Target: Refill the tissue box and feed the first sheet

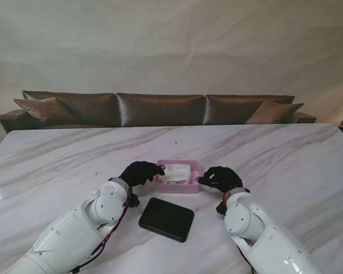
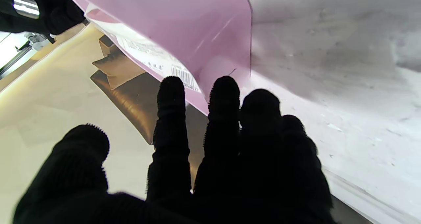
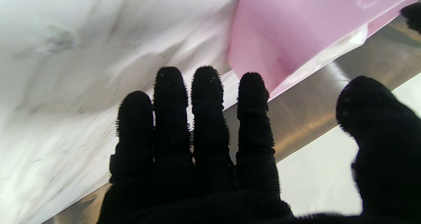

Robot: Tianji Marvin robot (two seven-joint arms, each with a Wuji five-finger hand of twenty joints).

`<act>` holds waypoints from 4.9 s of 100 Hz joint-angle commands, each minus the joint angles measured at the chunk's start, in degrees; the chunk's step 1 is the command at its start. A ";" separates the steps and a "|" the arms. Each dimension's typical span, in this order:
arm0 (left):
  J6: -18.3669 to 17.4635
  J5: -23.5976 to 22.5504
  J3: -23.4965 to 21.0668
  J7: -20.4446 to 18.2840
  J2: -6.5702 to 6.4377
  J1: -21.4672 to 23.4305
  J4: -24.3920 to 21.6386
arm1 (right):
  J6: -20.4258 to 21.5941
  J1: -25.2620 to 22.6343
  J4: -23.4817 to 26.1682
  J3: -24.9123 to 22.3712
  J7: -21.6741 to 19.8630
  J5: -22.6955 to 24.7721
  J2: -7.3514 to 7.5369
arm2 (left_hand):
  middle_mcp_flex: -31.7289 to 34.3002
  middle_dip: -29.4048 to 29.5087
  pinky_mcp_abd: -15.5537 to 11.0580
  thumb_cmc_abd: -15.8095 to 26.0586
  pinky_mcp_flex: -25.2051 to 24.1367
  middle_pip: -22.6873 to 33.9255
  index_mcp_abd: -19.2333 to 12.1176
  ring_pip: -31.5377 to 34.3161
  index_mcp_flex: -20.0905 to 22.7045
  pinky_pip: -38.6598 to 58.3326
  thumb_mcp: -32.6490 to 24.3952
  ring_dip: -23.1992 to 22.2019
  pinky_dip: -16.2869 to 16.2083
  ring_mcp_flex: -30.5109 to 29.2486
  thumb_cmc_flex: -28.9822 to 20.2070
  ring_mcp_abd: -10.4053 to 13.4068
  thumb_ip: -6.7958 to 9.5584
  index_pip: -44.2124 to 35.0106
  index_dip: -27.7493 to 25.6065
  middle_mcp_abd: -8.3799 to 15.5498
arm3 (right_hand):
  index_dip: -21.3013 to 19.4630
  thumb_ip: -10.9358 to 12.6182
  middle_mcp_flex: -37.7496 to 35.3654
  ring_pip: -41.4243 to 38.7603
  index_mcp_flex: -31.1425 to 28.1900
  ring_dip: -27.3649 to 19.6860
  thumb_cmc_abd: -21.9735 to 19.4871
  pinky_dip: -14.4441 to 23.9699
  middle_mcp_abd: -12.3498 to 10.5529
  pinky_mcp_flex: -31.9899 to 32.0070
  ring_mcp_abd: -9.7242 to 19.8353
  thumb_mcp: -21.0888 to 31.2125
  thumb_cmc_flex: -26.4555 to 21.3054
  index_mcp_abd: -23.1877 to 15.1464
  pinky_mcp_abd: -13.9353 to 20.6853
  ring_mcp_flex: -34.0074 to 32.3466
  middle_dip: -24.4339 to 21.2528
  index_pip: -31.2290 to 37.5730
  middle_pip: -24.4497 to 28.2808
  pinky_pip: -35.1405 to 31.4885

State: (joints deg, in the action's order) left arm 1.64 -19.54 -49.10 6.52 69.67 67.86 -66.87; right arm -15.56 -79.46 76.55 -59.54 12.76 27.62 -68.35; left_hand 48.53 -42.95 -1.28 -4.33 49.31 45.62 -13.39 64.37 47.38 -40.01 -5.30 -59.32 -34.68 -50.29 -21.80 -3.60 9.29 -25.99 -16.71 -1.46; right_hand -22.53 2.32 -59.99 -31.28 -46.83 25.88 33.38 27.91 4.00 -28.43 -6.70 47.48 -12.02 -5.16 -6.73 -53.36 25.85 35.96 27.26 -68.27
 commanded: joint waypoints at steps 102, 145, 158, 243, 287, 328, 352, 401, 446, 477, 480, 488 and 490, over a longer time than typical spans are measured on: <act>22.20 2.98 -12.55 -9.89 -4.00 19.73 -25.20 | -22.48 -19.82 23.72 0.93 10.71 -3.24 -4.39 | 11.71 4.09 -16.25 1.08 14.60 2.54 19.15 7.42 11.06 159.99 0.37 7.69 0.15 -21.14 -0.06 -9.95 1.12 -5.62 1.12 -5.35 | 6.77 4.72 -6.94 -5.89 -6.24 -8.09 -3.33 -7.92 12.36 -29.40 -11.79 0.01 3.04 18.32 -4.65 -13.65 -9.79 1.99 5.11 -16.04; 26.99 9.59 -14.81 -6.64 -2.26 20.96 -26.34 | -25.23 -19.83 23.53 2.26 10.10 -5.25 -5.04 | 10.56 7.16 -13.83 -0.25 13.93 1.16 25.22 2.05 7.50 155.01 0.32 11.90 1.46 -22.22 -1.64 -10.63 1.04 3.50 4.11 -9.72 | 6.97 4.90 -6.25 -5.70 -5.88 -8.75 -3.84 -9.82 12.74 -28.59 -12.22 -0.72 2.27 18.93 -5.71 -12.90 -9.99 1.48 5.10 -15.21; 30.54 15.33 -16.54 -6.08 -1.39 21.83 -28.51 | -25.04 -19.44 23.04 2.28 10.12 -5.79 -5.14 | 9.91 7.87 -13.45 -0.65 13.94 2.05 27.72 4.52 7.92 155.19 0.73 13.67 1.49 -22.29 -2.60 -11.13 1.27 4.65 4.29 -12.37 | 6.97 4.93 -6.10 -5.60 -5.83 -8.88 -3.93 -10.14 12.82 -28.45 -12.17 -0.83 2.21 18.88 -5.86 -12.64 -10.01 1.43 5.11 -15.08; 36.46 22.99 -14.68 -7.52 0.41 15.96 -17.57 | -24.34 -18.24 20.64 1.42 10.56 -14.14 -6.67 | 4.82 13.56 8.66 0.70 9.87 -4.22 28.90 -12.00 5.29 134.34 1.28 23.80 17.96 -12.22 -2.90 -17.59 0.88 6.19 4.27 -14.23 | 9.06 5.22 4.34 -3.82 2.17 -9.58 -4.17 -14.59 18.02 -26.52 -14.12 -1.15 1.80 24.48 -7.41 -7.80 -9.46 -1.58 3.87 -10.06; 34.88 24.26 -11.94 -8.51 0.74 13.66 -13.68 | -24.04 -19.21 21.88 1.64 9.70 -15.88 -6.55 | 3.57 16.71 11.98 0.77 8.55 -6.49 29.06 -15.05 4.60 128.86 1.29 28.21 20.20 -8.89 -2.81 -18.88 0.90 7.48 4.79 -14.39 | 9.83 5.25 4.93 -3.53 2.70 -9.52 -4.67 -15.76 18.47 -25.78 -14.55 -1.54 1.58 25.15 -8.06 -6.92 -9.24 -1.15 4.20 -9.57; 35.45 25.25 -9.70 -9.58 0.85 12.65 -13.25 | -24.86 -17.42 20.08 1.70 11.12 -17.81 -7.68 | 3.77 17.48 13.07 0.96 8.17 -6.62 29.44 -14.64 4.85 128.06 1.31 30.16 20.30 -8.49 -2.79 -19.45 0.85 7.64 4.84 -14.51 | 10.25 5.40 4.92 -3.53 2.58 -9.41 -4.74 -16.50 18.40 -25.60 -14.52 -1.79 1.03 25.11 -8.18 -6.77 -9.24 -0.72 4.26 -9.59; 36.34 24.87 -9.07 -9.57 0.77 13.13 -14.72 | -25.00 -15.29 18.43 1.94 12.01 -20.04 -8.60 | 3.83 17.61 12.85 1.04 8.47 -6.58 29.40 -14.26 4.86 128.14 1.33 30.60 20.23 -8.64 -2.89 -19.39 0.80 7.65 4.84 -14.51 | 10.47 5.49 4.99 -3.51 2.67 -9.35 -4.89 -16.76 18.60 -25.45 -14.75 -1.89 0.86 25.26 -8.49 -6.57 -9.29 -0.80 4.13 -9.63; 35.28 24.46 -9.36 -9.33 0.68 13.55 -14.47 | -33.97 -18.15 23.46 -0.63 7.87 -17.07 -7.86 | 3.87 17.72 12.62 1.29 8.63 -6.57 29.18 -14.02 4.86 128.40 1.38 30.95 20.18 -8.48 -2.98 -19.36 0.73 7.55 4.77 -14.23 | 12.66 5.33 15.71 -0.69 9.30 -9.42 -5.46 -20.94 24.37 -22.98 -17.59 -2.57 1.03 31.45 -11.09 -0.77 -7.70 -3.65 6.43 -5.91; 34.82 23.34 -9.49 -9.35 0.35 14.64 -15.00 | -36.81 -23.20 29.05 0.56 9.29 -12.90 -8.11 | 4.05 17.77 12.26 1.30 8.65 -6.56 29.20 -13.86 4.91 128.42 1.45 31.10 20.22 -8.73 -2.95 -19.21 0.68 7.40 4.70 -14.18 | 12.53 5.43 11.01 -2.49 5.82 -9.02 -5.62 -22.64 24.72 -28.29 -18.13 -2.72 0.55 32.41 -11.57 -6.04 -7.40 -1.97 8.42 -8.53; 35.81 22.76 -9.99 -8.60 0.36 15.97 -16.38 | -37.13 -21.32 28.22 1.97 7.57 -14.55 -8.05 | 4.06 17.79 12.23 1.36 8.65 -6.58 29.06 -13.85 4.95 128.42 1.50 31.17 20.24 -8.73 -2.94 -19.17 0.63 7.36 4.68 -14.12 | 12.47 5.59 9.08 -2.64 4.69 -9.52 -6.28 -24.03 23.88 -29.19 -17.53 -2.94 0.54 31.56 -11.29 -7.37 -7.75 -1.33 8.03 -9.69; 35.81 22.83 -9.94 -8.54 0.41 15.91 -16.29 | -37.09 -20.78 27.76 2.04 7.44 -14.92 -8.11 | 4.00 17.80 12.22 1.44 8.59 -6.60 29.13 -13.90 4.88 128.38 1.45 31.20 20.26 -8.62 -3.01 -19.15 0.63 7.39 4.70 -14.20 | 12.48 5.59 9.05 -2.62 4.68 -9.55 -6.31 -24.11 23.88 -29.19 -17.55 -2.98 0.51 31.47 -11.29 -7.34 -7.77 -1.32 7.98 -9.72; 35.93 23.03 -9.81 -8.13 0.62 15.72 -16.10 | -36.80 -19.50 26.83 2.23 7.18 -15.83 -8.21 | 3.77 17.83 12.20 1.43 8.28 -6.71 28.93 -14.08 4.71 128.14 1.48 31.25 20.33 -8.25 -2.98 -19.18 0.61 7.47 4.72 -13.95 | 12.49 5.61 9.01 -2.57 4.67 -9.63 -6.32 -24.36 23.70 -29.11 -17.48 -3.06 0.51 31.32 -11.24 -7.31 -7.82 -1.29 7.86 -9.78; 35.97 23.04 -9.76 -7.93 0.71 15.63 -16.00 | -36.71 -19.20 26.66 2.28 7.14 -16.06 -8.24 | 3.69 17.84 12.22 1.43 8.16 -6.75 28.88 -14.12 4.65 128.05 1.50 31.26 20.35 -8.14 -2.96 -19.17 0.61 7.50 4.73 -13.92 | 12.49 5.62 9.01 -2.53 4.71 -9.65 -6.36 -24.41 23.66 -29.08 -17.43 -3.06 0.48 31.32 -11.20 -7.23 -7.83 -1.30 7.84 -9.78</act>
State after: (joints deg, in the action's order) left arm 36.18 3.31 -59.81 -0.66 70.22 81.68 -85.81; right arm -52.64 -99.39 104.58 -57.52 21.44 12.25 -76.11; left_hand 54.14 -25.88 14.53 -4.33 59.64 40.25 7.59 51.41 51.15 52.90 -5.26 -29.46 -14.54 -60.29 -24.07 -13.87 9.27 -19.70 -12.91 -13.62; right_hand -10.31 6.92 -51.14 -35.89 -42.04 17.31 28.12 4.33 25.66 -56.19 -20.55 46.00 -11.48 28.67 -22.05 -61.12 20.07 35.25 39.06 -75.47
